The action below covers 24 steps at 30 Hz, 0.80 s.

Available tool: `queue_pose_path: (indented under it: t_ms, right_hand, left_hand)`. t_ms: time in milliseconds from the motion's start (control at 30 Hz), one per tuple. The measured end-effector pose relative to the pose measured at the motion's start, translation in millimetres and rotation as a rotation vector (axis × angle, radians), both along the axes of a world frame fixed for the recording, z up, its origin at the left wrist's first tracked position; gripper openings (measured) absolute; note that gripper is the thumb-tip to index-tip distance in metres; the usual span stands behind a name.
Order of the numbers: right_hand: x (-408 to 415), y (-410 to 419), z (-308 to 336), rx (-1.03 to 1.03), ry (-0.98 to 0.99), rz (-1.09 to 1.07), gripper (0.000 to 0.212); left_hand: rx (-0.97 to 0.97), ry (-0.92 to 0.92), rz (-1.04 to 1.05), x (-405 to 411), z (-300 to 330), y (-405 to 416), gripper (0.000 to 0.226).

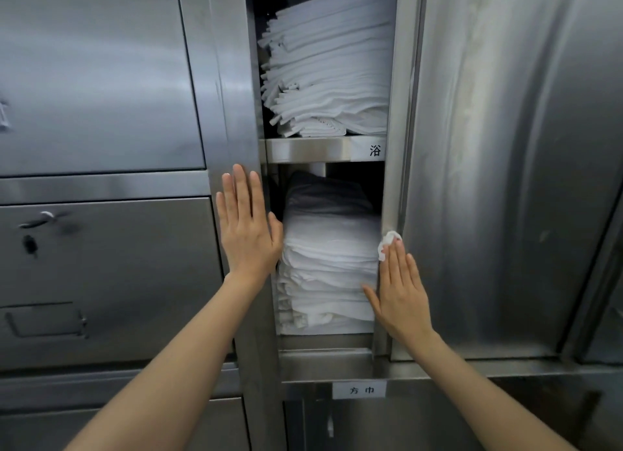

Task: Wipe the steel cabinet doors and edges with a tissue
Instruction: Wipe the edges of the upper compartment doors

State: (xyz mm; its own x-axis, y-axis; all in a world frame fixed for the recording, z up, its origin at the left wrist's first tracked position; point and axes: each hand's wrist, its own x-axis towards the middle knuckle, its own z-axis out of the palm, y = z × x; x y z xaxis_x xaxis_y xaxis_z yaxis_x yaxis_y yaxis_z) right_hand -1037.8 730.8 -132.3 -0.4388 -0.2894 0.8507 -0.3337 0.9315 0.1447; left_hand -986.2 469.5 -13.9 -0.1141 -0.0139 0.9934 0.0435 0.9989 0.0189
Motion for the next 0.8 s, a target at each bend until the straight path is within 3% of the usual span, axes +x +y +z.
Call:
queue_pose_path:
  t_ms: [200, 367, 467, 633, 700, 800]
  right_hand:
    - [-2, 1, 4, 0.02, -0.027, 0.004, 0.079]
    - [2, -1, 2, 0.0, -0.069, -0.005, 0.077]
    - [9, -3, -40, -0.023, -0.185, 0.002, 0.077]
    - [30, 3, -138, 0.059, -0.376, -0.024, 0.076]
    - [27, 1, -131, 0.024, -0.328, -0.014, 0.077]
    - [16, -8, -72, -0.072, -0.182, 0.021, 0.076]
  left_hand:
    - [-0.002, -0.072, 0.013, 12, -18, 9, 0.07]
    - [-0.04, -0.207, 0.005, 29, -109, 21, 0.076]
    - [-0.008, -0.284, 0.022, 24, -137, 20, 0.08]
    - [-0.073, -0.227, 0.034, 7, -142, 6, 0.069]
    - [-0.073, -0.174, 0.043, 3, -145, 6, 0.069]
    - [-0.073, -0.128, 0.036, -1, -146, 6, 0.073]
